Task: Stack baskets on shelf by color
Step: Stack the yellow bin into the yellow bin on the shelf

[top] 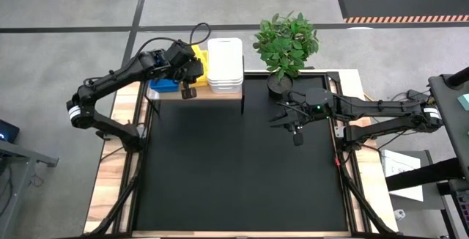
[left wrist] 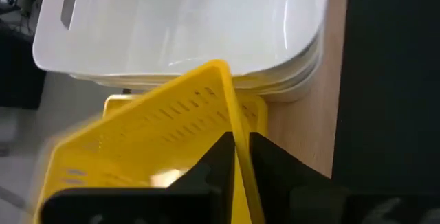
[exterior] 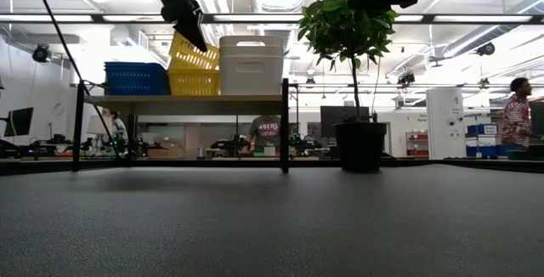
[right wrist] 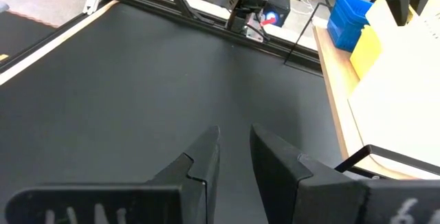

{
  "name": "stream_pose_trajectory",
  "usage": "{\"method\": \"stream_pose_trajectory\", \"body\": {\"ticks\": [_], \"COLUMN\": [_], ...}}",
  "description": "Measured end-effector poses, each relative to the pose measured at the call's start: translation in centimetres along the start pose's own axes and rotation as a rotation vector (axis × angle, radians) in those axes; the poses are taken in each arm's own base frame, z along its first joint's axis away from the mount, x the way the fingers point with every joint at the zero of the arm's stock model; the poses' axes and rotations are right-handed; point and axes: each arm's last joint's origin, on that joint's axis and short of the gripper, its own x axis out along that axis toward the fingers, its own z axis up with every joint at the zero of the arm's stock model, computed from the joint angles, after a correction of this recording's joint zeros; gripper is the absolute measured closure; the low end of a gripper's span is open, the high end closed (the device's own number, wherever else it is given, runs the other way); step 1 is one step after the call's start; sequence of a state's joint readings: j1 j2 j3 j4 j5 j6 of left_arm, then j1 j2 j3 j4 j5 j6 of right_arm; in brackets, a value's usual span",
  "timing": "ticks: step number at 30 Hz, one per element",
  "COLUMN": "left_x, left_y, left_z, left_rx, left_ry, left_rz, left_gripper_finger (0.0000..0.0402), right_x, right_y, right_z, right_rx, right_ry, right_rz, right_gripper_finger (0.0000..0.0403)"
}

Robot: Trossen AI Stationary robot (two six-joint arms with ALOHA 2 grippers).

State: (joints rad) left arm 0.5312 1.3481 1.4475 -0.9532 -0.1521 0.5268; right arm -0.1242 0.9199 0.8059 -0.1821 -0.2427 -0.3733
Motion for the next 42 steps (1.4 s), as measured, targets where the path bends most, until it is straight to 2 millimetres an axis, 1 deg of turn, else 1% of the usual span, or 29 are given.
{"method": "stream_pose_trajectory", "body": {"ticks": [7, 9, 12, 14, 16, 20, 21, 27, 33, 36, 39, 42], "left_x": [-0.2, -0.3, -0.2, -0.2, -0.2, -0.3, -0.3, -0.9, -1.3, -0.8, 0.0, 0.4], "left_y": [0.1, 0.3, 0.5, 0.4, 0.4, 0.5, 0.5, 0.8, 1.9, 2.3, 2.3, 2.3], "left_z": [-0.2, -0.3, -0.5, -0.8, -1.0, -1.0, -1.0, -1.3, -2.2, -2.5, -2.8, -3.0], "left_rx": [0.117, 0.124, 0.116, 0.128, 0.149, 0.188, 0.199, 0.292, 0.204, 0.178, 0.169, 0.14], "left_ry": [-0.004, -0.003, 0.009, 0.037, 0.05, 0.054, 0.056, 0.049, -0.045, -0.065, -0.062, -0.059], "left_rz": [-0.007, -0.002, 0.0, -0.012, -0.02, -0.007, -0.008, 0.002, -0.083, -0.096, -0.089, -0.09], "left_gripper_finger": [0.032, 0.031, 0.0307, 0.0312, 0.0328, 0.0387, 0.0393, 0.0399, 0.04, 0.04, 0.0401, 0.0399], "right_x": [0.0, 0.0, 0.0, 0.0, 0.0, 0.0, 0.0, 0.0, 0.0, 0.0, 0.0, 0.0], "right_y": [0.0, 0.0, 0.0, 0.0, 0.0, 0.0, 0.0, 0.0, 0.0, 0.0, 0.0, 0.0], "right_z": [0.0, 0.0, 0.0, 0.0, 0.0, 0.0, 0.0, 0.0, -0.1, -0.1, -0.1, -0.1], "right_rx": [0.012, 0.015, 0.015, 0.015, 0.015, 0.015, 0.015, 0.015, 0.015, 0.015, 0.015, 0.015], "right_ry": [0.0, 0.0, 0.0, 0.0, 0.0, 0.0, 0.0, 0.001, 0.002, 0.001, 0.001, 0.002], "right_rz": [0.0, 0.0, 0.0, 0.0, 0.0, 0.0, 0.0, 0.001, 0.001, 0.001, 0.001, 0.001], "right_gripper_finger": [0.033, 0.033, 0.033, 0.033, 0.033, 0.033, 0.033, 0.033, 0.033, 0.033, 0.033, 0.033]}}
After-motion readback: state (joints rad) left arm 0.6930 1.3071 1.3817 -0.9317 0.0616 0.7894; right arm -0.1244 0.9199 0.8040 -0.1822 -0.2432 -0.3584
